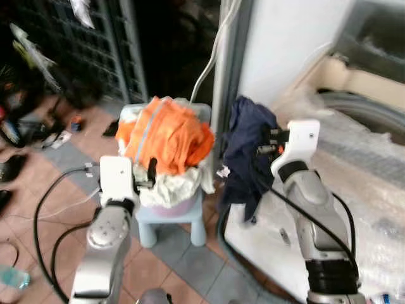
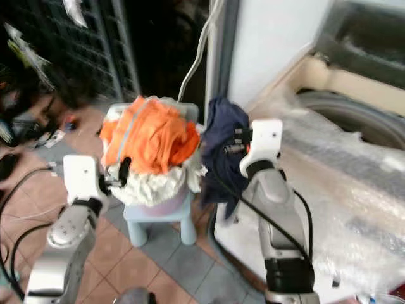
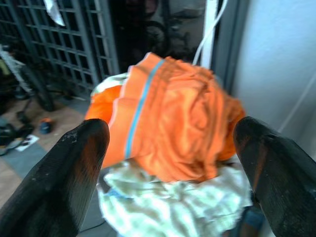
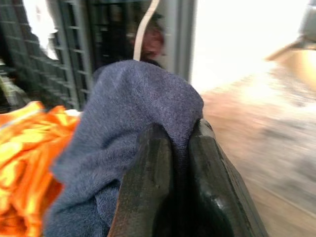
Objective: Clothes washing
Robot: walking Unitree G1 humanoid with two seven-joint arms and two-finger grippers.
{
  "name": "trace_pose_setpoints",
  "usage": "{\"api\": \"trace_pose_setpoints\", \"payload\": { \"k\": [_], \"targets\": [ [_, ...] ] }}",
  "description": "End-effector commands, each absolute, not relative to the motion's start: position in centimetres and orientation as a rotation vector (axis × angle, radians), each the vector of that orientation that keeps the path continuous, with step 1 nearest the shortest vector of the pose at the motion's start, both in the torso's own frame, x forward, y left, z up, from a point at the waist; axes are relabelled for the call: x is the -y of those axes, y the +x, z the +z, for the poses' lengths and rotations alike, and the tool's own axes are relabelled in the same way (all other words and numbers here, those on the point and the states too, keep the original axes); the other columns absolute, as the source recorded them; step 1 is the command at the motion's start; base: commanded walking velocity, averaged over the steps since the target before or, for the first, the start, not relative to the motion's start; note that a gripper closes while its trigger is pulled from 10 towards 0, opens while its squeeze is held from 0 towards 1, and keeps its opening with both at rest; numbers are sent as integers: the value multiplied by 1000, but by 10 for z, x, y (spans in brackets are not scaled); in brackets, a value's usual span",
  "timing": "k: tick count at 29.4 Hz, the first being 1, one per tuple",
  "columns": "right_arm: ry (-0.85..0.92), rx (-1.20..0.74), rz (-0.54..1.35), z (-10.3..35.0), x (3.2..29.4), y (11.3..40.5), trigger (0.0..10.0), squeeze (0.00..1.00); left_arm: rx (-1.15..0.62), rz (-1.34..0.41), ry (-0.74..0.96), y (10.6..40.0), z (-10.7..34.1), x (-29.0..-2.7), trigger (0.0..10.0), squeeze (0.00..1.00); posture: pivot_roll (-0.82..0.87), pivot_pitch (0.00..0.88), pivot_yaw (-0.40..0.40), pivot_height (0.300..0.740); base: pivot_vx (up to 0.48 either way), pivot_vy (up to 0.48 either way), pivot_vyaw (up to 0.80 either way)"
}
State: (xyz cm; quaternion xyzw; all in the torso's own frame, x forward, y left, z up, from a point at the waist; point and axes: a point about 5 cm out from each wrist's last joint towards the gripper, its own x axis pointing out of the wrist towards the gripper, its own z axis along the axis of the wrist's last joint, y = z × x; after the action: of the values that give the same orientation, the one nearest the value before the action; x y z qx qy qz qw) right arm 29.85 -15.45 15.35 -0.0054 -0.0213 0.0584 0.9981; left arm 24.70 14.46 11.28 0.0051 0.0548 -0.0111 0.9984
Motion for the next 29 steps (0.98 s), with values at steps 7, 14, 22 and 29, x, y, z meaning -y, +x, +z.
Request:
{"api": "trace_pose_setpoints", "payload": {
  "k": [7, 14, 22, 29],
  "targets": [
    [-38, 57, 51, 152, 161, 299, 10000, 0, -150, -8, -25, 239, 104, -151, 10000, 0, -9, 0, 33, 740, 0, 123, -800],
    [-55, 87, 41, 155, 158, 302, 10000, 0, -151, -7, -15, 242, 105, -154, 10000, 0, -6, 7, 44, 740, 0, 247, -800],
    [-59, 98, 35, 159, 157, 308, 10000, 0, -139, -15, -28, 242, 106, -153, 10000, 0, -6, 0, 39, 740, 0, 0, -800],
    [-68, 99, 8, 156, 157, 308, 10000, 0, -118, -70, -53, 240, 108, -151, 10000, 0, -10, 0, 43, 740, 0, 0, -800]
  ]
}}
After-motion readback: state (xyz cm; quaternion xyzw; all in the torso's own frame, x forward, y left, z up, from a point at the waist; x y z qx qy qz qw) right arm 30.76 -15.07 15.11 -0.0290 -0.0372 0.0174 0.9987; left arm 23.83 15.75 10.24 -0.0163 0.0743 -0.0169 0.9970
